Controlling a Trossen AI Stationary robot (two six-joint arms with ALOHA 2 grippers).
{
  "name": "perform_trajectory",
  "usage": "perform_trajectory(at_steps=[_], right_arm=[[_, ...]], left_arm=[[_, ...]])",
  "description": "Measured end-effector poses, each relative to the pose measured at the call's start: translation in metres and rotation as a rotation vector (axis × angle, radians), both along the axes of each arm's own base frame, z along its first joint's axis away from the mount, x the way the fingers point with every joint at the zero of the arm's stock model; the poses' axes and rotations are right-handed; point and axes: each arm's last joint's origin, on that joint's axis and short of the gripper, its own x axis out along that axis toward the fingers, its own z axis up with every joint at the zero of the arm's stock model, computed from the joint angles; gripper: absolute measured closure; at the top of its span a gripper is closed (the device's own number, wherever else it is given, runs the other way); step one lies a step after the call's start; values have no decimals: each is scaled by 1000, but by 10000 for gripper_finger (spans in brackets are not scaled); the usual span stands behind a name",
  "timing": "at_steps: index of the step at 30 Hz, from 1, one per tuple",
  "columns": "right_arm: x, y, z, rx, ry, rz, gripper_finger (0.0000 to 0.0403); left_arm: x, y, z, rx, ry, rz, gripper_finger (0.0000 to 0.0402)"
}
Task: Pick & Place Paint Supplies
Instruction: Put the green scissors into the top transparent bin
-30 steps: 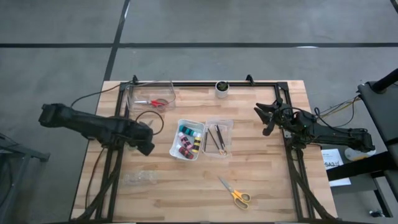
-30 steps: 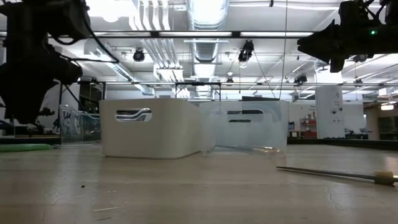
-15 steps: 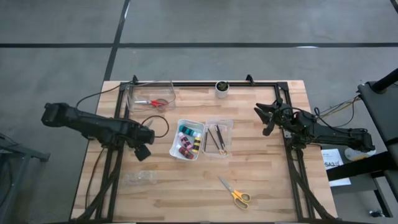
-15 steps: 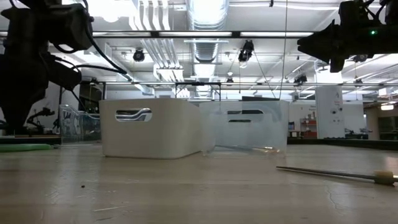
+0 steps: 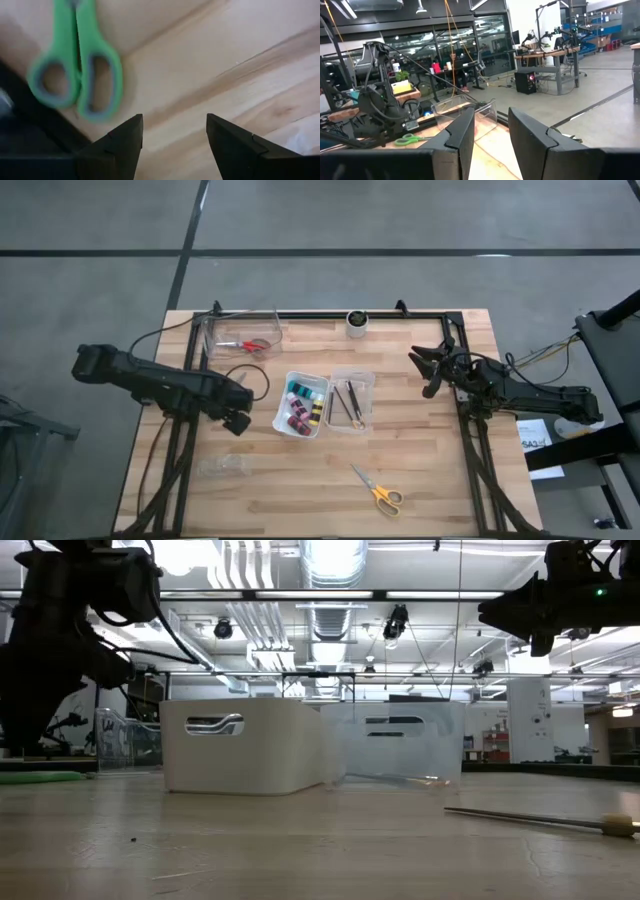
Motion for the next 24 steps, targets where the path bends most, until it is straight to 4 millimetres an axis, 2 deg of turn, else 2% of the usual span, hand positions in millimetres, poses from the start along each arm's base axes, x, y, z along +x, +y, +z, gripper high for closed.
perform_trajectory(at_steps=[6,8,12,18,24], right_arm=[[0,0,0,0,0,0,285],[0,0,0,0,0,0,285],[0,0,0,0,0,0,285],[0,0,0,0,0,0,285],[0,0,0,0,0,0,285]], left_arm=[[3,-3,-6,-63,119,351,181],[2,-3,-8,-18,167,522,181],[3,1,-10,146,131,728,181],[5,7,-11,340,37,741,181],[11,6,-21,364,79,756,181]])
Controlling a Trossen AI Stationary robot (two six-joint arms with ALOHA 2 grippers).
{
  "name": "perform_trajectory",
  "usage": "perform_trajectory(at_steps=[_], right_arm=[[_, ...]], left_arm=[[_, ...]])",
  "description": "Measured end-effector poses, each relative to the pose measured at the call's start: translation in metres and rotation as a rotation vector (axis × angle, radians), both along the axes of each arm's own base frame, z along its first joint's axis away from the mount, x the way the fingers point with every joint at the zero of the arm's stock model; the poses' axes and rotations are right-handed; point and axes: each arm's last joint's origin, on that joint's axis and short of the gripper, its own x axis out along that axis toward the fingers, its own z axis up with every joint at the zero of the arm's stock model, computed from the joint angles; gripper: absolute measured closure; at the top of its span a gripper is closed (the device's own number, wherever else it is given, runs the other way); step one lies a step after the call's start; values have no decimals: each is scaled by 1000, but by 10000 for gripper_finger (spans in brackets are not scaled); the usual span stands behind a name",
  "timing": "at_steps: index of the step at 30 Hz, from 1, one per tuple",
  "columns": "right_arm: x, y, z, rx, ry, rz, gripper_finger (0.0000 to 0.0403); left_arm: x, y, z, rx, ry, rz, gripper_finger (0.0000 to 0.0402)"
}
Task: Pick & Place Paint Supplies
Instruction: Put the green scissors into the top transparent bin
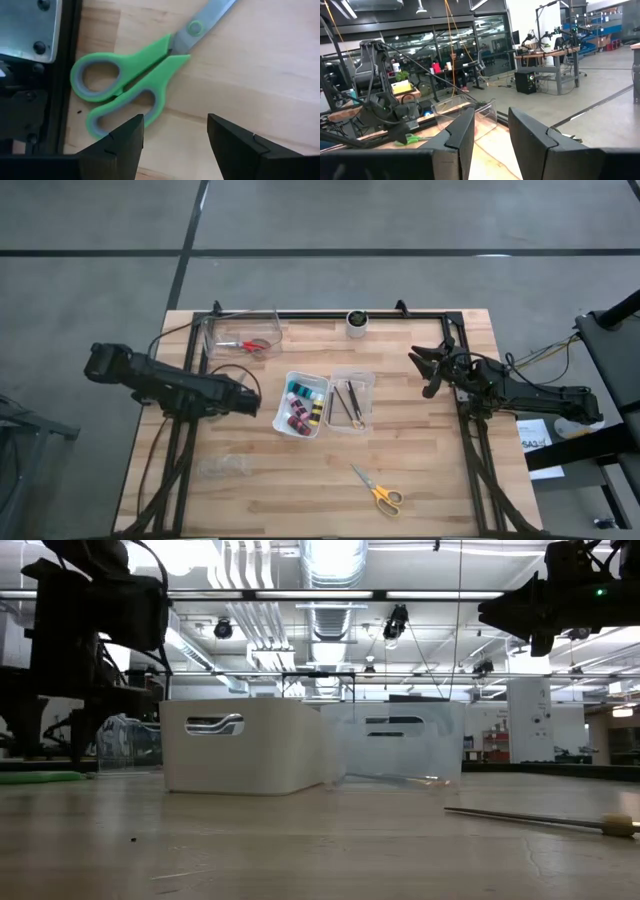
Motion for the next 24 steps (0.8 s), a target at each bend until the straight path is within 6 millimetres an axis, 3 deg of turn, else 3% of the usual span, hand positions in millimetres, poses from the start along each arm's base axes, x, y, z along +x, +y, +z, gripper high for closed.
perform_trajectory(at_steps=[13,24], right_arm=[[0,0,0,0,1,0,285],[0,0,0,2,0,1,285]], left_arm=[[15,-2,-25,-33,82,-38,181],[10,-2,-9,-58,-31,-44,181]])
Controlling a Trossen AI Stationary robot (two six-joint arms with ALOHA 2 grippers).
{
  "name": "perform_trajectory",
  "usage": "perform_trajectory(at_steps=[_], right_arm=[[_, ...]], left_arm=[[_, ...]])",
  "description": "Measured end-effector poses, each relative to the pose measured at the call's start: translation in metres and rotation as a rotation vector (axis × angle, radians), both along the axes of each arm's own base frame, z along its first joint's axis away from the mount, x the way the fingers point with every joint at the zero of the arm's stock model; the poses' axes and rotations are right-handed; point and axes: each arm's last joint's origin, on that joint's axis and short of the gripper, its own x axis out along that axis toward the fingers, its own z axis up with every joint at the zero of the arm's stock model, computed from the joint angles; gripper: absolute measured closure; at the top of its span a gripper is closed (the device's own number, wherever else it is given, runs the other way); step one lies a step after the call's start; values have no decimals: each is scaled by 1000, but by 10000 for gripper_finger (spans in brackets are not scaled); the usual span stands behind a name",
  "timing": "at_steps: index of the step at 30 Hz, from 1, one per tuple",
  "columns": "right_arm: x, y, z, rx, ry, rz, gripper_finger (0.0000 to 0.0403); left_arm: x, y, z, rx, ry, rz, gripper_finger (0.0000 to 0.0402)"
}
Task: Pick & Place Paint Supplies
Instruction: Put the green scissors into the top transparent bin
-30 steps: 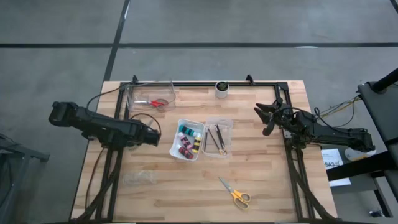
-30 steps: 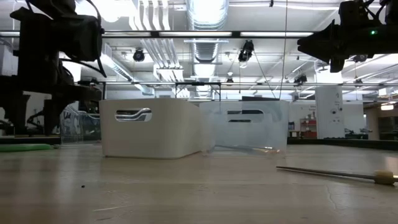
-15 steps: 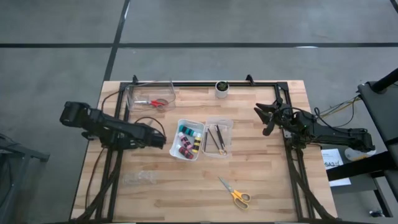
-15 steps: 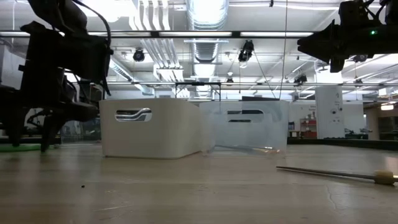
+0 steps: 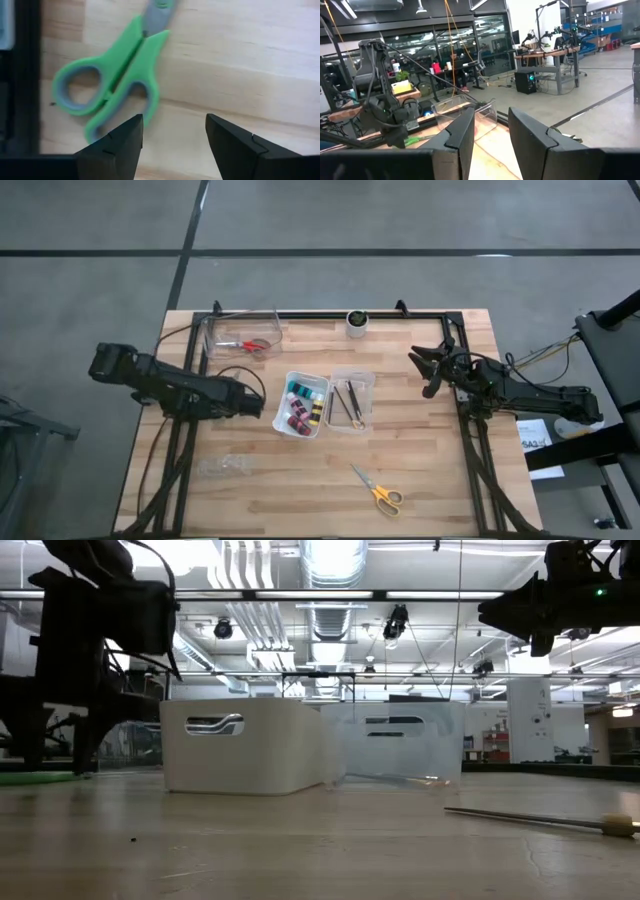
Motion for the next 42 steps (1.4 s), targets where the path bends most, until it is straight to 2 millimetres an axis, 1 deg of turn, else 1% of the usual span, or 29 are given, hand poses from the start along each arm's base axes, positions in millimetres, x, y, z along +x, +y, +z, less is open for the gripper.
perform_trajectory(at_steps=[5,7,10,14,21,24,28,30,32,33,37,42], right_arm=[[0,0,0,1,0,0,285],[0,0,0,-1,1,0,285],[0,0,0,1,0,1,285],[0,0,0,1,2,0,285],[0,0,0,-1,4,0,285],[0,0,0,1,3,0,285],[0,0,0,-1,4,0,285],[0,0,0,-1,4,0,285],[0,0,0,-1,4,0,285],[0,0,0,-1,4,-1,285],[0,0,0,-1,4,0,285],[0,0,0,-1,4,0,285]], left_arm=[[-1,1,13,3,-117,0,181],[-3,2,16,29,-116,-30,181],[-8,3,16,42,-60,-72,181],[-14,3,8,47,-29,-58,181],[-22,4,-16,45,-92,-51,181],[-22,4,-19,41,-110,-46,181],[-14,3,-12,27,-138,-19,181],[0,0,-4,-9,-241,-15,181],[4,0,-1,-7,-276,-27,181],[4,1,-2,8,-270,-37,181],[11,1,-4,28,-340,-52,181],[14,0,-11,23,-316,-55,181]])
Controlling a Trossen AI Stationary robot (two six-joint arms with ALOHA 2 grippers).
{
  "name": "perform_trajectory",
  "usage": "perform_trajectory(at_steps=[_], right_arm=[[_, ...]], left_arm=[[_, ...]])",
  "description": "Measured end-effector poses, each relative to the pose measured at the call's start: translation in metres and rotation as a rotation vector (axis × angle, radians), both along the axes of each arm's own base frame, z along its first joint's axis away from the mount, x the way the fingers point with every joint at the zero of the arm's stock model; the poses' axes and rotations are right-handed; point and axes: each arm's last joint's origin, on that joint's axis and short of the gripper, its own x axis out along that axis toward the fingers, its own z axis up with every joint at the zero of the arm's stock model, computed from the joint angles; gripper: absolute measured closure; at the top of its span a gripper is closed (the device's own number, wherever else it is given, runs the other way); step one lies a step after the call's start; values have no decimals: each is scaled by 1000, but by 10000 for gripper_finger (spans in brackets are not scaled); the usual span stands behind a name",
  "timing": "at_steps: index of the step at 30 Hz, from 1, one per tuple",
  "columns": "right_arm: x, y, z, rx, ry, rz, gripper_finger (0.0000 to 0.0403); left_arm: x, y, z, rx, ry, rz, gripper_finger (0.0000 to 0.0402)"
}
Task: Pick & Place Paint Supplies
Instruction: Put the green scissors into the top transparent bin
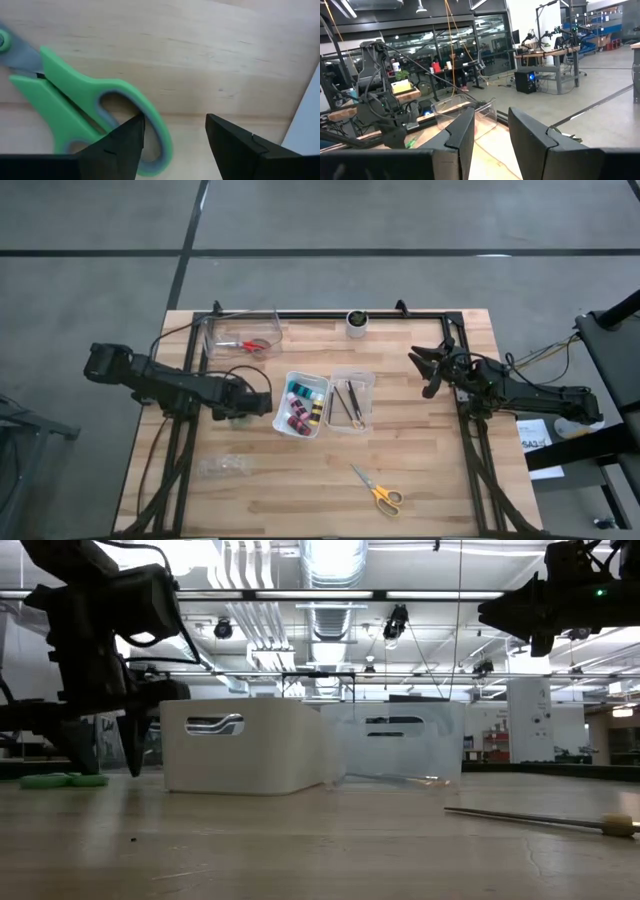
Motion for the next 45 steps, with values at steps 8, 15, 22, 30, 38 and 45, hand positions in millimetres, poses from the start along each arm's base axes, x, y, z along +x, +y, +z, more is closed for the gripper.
perform_trajectory(at_steps=[8,15,22,30,38,45], right_arm=[[0,0,0,0,0,0,285],[0,0,0,0,0,0,285],[0,0,0,0,0,0,285],[0,0,0,0,0,0,285],[0,0,0,1,0,0,285],[0,0,0,0,0,0,285]], left_arm=[[0,-1,1,-54,-9,62,182],[-2,-2,0,-88,13,68,231],[-4,-2,-1,-95,37,72,331],[-3,-2,0,-102,20,73,388],[3,-4,5,-118,-17,64,376],[9,-4,20,-133,-8,63,375]])
